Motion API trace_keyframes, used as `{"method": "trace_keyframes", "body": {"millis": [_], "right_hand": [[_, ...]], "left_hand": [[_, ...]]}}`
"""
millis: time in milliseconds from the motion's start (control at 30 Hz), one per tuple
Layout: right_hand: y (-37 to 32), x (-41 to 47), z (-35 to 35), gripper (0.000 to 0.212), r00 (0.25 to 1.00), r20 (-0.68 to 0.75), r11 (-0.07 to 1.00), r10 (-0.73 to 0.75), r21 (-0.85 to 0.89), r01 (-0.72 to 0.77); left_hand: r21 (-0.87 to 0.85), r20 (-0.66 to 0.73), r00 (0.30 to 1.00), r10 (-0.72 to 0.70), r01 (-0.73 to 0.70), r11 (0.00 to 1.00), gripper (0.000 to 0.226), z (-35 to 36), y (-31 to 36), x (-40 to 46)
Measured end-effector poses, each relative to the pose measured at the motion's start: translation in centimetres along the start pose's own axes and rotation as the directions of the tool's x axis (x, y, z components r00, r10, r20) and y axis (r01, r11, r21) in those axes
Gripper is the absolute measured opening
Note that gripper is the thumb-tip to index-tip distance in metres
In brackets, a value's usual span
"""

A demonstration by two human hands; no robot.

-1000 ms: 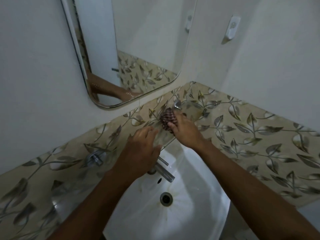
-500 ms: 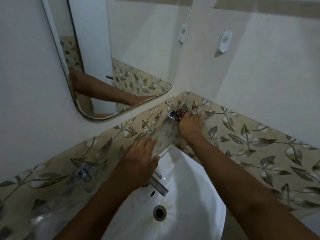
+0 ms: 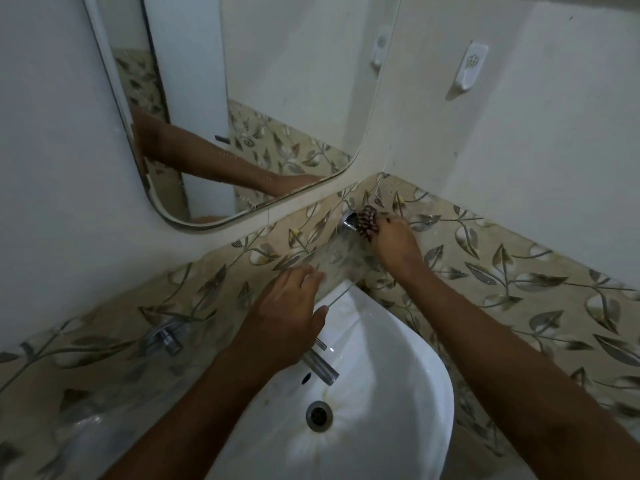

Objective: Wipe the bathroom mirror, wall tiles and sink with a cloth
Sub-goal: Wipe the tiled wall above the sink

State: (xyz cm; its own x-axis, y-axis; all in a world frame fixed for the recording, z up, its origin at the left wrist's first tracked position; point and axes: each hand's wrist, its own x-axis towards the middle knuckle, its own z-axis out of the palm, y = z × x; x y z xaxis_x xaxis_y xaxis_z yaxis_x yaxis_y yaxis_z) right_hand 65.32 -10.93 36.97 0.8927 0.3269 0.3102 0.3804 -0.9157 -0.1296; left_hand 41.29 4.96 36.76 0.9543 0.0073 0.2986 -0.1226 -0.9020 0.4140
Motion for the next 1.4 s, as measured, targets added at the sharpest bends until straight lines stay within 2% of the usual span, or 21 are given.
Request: {"method": "trace_keyframes", "body": {"millis": [100, 167, 300, 433, 567, 667, 833, 1000, 1133, 1233, 1300, 1400], "right_hand": [[1.4, 0.3, -0.2, 0.036, 0.997, 0.029, 0.993, -0.069, -0.094, 0.071], [1.9, 1.6, -0.3, 0.037, 0.998, 0.068, 0.991, -0.015, -0.134, 0.024], [0.7, 2.1, -0.2, 0.036, 0.993, 0.076, 0.994, 0.085, -0.070, -0.080], [0.9, 0.6, 0.2, 0.042, 0.999, 0.044, 0.999, -0.001, -0.034, 0.002], [1.9, 0.7, 0.2, 0.041, 0.997, 0.055, 0.982, -0.052, -0.177, 0.061], [1.6, 2.1, 0.3, 0.041, 0.995, 0.102, 0.970, 0.025, -0.243, 0.000], [1.3, 1.1, 0.7, 0.038, 0.988, 0.116, 0.979, 0.100, -0.190, -0.076], [-1.3, -4.1, -0.7, 0.047, 0.998, 0.063, 0.997, -0.021, -0.067, 0.025], [-2.1, -9.8, -1.3, 0.042, 0.992, -0.042, 0.989, -0.119, 0.082, 0.122], [-0.9, -9.6, -0.3, 0.042, 0.984, -0.104, 0.989, -0.148, -0.020, 0.146], [0.1, -7.3, 0.0, 0.047, 0.993, -0.071, 0.989, -0.098, -0.114, 0.090], [1.5, -3.9, 0.2, 0.050, 1.000, -0.003, 0.996, 0.030, -0.084, -0.031]], "left_hand": [[0.015, 0.010, 1.000, -0.002, 0.001, 1.000, 0.052, 0.1, 0.0, 0.3], [0.027, 0.021, 1.000, -0.001, 0.000, 1.000, 0.052, 0.2, -0.1, 0.6], [0.025, 0.031, 1.000, -0.004, 0.003, 1.000, 0.052, 0.2, -0.3, 0.9], [0.042, 0.023, 1.000, 0.008, -0.009, 0.999, 0.055, 0.6, -0.1, 0.6], [0.049, 0.007, 1.000, 0.000, 0.000, 0.999, 0.055, 0.6, 0.0, 0.5], [0.036, -0.002, 1.000, 0.008, -0.008, 0.999, 0.054, 0.4, -0.1, 0.0], [0.008, -0.044, 0.999, 0.000, 0.000, 1.000, 0.057, -0.2, -0.9, -1.2], [0.026, -0.088, 0.996, 0.021, -0.018, 0.999, 0.060, -0.6, -1.5, -2.1], [0.009, -0.074, 0.997, -0.021, 0.022, 1.000, 0.055, -0.7, -1.5, -2.0], [0.007, -0.056, 0.998, -0.012, 0.012, 1.000, 0.054, -0.8, -1.3, -1.9], [0.013, -0.055, 0.998, -0.011, 0.012, 1.000, 0.054, -1.1, -1.2, -1.9], [0.025, -0.053, 0.998, -0.037, 0.038, 0.999, 0.063, -1.8, -0.9, -2.4]]}}
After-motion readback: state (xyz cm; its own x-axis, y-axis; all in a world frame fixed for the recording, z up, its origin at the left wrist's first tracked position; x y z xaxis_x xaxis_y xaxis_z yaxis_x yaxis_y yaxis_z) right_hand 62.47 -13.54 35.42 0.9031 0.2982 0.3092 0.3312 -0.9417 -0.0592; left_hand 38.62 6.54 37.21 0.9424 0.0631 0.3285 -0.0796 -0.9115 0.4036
